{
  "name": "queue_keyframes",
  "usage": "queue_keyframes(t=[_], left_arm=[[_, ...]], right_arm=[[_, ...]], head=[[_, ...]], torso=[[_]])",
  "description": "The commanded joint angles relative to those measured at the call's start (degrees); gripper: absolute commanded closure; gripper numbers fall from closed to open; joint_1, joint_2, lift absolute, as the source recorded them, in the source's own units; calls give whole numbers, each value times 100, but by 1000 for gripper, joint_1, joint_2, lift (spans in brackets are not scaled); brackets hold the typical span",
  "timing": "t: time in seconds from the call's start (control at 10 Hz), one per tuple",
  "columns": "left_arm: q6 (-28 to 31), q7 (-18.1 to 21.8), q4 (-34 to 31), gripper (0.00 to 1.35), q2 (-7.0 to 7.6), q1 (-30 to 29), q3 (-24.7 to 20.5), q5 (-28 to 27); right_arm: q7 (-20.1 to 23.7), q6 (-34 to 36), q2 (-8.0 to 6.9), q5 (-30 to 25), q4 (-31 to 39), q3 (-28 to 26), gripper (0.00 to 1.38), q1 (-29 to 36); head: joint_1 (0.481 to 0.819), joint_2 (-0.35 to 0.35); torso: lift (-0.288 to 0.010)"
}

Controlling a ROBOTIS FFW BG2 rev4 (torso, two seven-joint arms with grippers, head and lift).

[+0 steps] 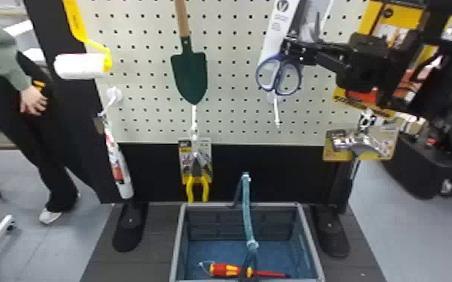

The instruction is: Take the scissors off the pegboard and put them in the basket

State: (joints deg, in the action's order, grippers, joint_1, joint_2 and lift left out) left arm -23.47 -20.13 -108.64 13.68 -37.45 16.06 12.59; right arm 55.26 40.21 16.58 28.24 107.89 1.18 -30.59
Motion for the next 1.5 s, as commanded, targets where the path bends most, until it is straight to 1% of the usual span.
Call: queue_keyframes(t=[0.0,0.1,0.2,0.5,0.8,1.1,1.2,1.3,1.4], left_arm=[[0,0,0,101,-5,-11,2,-2],[0,-9,0,101,-5,-11,2,6],[0,-9,0,101,-14,-11,11,-2],[26,-9,0,101,-14,-23,20,6],[18,-9,0,101,-32,-36,29,6],[44,-9,0,101,-32,-23,46,-2],[53,-9,0,101,-32,-11,46,-2],[53,-9,0,101,-32,-23,46,-2],[53,-9,0,101,-32,-23,46,-2]], right_arm=[[-85,22,-128,59,202,-250,1273,343],[-164,22,-252,111,328,-408,1273,577],[-191,22,-331,129,371,-514,1273,725],[-226,22,-506,120,483,-795,1273,1168],[-331,13,-770,111,525,-1155,1273,1857],[-349,-101,-963,191,131,-1199,1273,2140],[-411,-154,-1051,305,5,-1199,1273,2300],[-560,-206,-1139,463,-79,-1199,1273,2472],[-613,-303,-1192,560,-234,-1199,1273,2583]], head=[[549,0],[549,0],[549,0],[549,0],[549,0],[549,0],[549,0],[549,0],[549,0]], torso=[[-100],[-100],[-100],[-100],[-100],[-100],[-100],[-100],[-100]])
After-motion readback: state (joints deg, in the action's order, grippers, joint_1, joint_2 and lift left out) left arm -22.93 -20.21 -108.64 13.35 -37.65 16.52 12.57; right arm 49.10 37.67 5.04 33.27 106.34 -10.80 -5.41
